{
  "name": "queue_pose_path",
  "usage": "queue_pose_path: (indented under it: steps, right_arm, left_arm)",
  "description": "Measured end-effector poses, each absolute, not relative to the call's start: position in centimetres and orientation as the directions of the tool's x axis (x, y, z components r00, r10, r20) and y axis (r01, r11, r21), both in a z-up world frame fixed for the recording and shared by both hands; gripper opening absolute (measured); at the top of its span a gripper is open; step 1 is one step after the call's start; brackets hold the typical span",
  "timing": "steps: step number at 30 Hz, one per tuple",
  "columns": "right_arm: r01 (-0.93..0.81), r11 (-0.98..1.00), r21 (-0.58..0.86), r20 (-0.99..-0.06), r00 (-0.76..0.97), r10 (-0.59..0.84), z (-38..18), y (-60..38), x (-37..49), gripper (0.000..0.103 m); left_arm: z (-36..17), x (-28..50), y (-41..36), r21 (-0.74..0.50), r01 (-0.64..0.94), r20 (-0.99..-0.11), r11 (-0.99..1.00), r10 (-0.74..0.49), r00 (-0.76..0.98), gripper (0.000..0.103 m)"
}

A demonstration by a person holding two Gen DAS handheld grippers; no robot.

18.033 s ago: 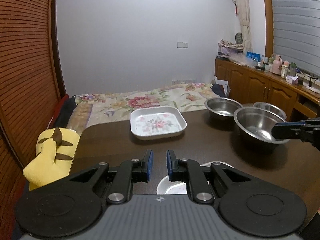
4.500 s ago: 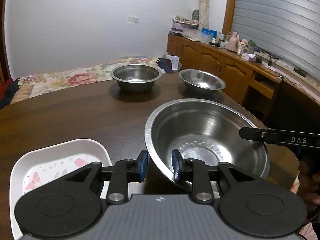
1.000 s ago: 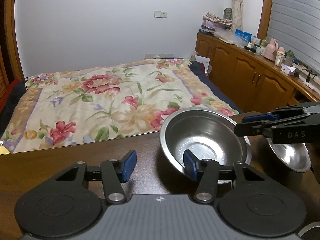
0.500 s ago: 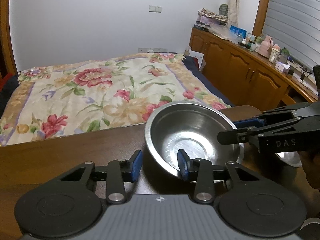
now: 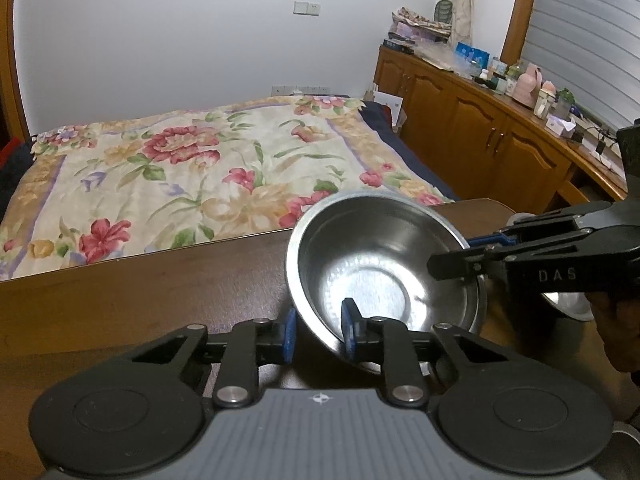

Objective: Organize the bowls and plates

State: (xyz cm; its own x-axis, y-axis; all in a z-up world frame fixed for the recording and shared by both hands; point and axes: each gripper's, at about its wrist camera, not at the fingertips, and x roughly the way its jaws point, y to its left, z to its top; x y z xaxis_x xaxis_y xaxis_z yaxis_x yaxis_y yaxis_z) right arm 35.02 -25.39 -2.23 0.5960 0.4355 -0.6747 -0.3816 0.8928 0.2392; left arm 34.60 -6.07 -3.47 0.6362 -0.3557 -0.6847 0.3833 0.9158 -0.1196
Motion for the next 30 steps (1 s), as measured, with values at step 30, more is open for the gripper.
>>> queue_pose_path:
  steps: [30]
  right_arm:
    - [-0.293,0.923,0.25,-0.584,0.715,0.385,2.1,-27.2,31.3,0.01]
  left_arm:
    - [1.4,30.0,-6.4,-0.123,0.428,-0.595,0.895,-0.412,0.69,0.019]
